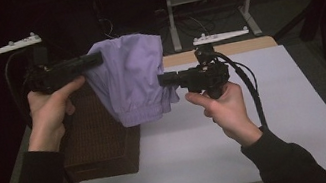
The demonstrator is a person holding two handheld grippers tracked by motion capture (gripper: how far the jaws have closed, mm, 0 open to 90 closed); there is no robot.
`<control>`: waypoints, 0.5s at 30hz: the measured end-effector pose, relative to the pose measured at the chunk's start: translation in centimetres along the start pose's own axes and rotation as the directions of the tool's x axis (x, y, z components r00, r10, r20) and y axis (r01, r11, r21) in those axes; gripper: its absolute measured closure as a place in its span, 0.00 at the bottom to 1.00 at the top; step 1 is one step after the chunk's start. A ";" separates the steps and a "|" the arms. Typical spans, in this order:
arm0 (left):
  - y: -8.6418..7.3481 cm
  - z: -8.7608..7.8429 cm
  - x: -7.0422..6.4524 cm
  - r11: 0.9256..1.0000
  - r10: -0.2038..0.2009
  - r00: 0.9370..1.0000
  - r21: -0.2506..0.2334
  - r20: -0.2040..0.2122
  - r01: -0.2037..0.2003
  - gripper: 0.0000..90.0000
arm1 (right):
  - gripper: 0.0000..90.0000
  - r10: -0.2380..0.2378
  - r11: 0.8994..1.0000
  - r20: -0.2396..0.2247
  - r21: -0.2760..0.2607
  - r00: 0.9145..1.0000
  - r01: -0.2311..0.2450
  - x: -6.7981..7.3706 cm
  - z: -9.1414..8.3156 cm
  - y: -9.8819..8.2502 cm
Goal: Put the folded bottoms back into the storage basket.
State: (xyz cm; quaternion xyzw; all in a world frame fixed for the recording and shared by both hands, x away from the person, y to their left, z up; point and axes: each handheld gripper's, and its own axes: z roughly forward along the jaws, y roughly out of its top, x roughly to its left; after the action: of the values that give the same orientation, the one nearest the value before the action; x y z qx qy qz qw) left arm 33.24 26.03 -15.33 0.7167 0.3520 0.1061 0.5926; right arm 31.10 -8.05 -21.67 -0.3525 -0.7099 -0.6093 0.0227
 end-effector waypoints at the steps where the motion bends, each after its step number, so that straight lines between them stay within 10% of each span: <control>1: 0.0 -0.2 0.1 1.000 -0.003 1.000 -0.004 -0.003 0.003 0.92 | 0.97 0.001 1.000 -0.002 -0.002 1.000 -0.001 0.1 0.2 0.1; 15: 0.1 -3.2 1.8 0.999 -0.020 0.999 -0.034 -0.045 0.018 0.92 | 0.97 -0.009 1.000 -0.018 0.012 1.000 0.009 1.2 3.4 1.0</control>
State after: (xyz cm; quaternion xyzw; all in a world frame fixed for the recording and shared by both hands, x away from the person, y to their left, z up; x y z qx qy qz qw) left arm 32.78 29.58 -14.80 0.7006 0.3702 0.1226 0.5976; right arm 32.03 -4.48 -21.12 -0.3435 -0.7149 -0.6084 0.0286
